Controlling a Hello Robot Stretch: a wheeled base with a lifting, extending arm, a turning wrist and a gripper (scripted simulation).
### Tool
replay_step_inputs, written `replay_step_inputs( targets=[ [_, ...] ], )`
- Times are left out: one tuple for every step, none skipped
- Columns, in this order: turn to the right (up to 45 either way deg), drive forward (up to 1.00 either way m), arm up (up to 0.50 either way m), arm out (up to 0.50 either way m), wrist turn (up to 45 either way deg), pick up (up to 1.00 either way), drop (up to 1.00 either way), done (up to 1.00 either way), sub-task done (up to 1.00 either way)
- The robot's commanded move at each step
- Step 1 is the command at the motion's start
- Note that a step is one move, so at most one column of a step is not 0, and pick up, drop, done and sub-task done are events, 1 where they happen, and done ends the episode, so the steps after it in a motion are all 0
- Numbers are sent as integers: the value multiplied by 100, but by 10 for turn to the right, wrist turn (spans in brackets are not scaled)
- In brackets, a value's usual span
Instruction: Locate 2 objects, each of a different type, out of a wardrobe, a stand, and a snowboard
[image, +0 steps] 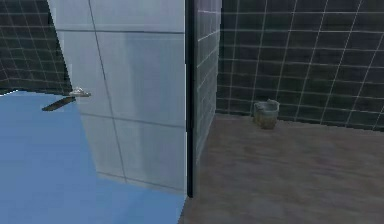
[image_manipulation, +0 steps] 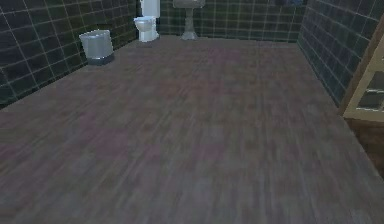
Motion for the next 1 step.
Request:
replay_step_inputs(
  targets=[
    [-450, 0, 0, 0, 0, 0, 0, 0, 0]
  ],
)
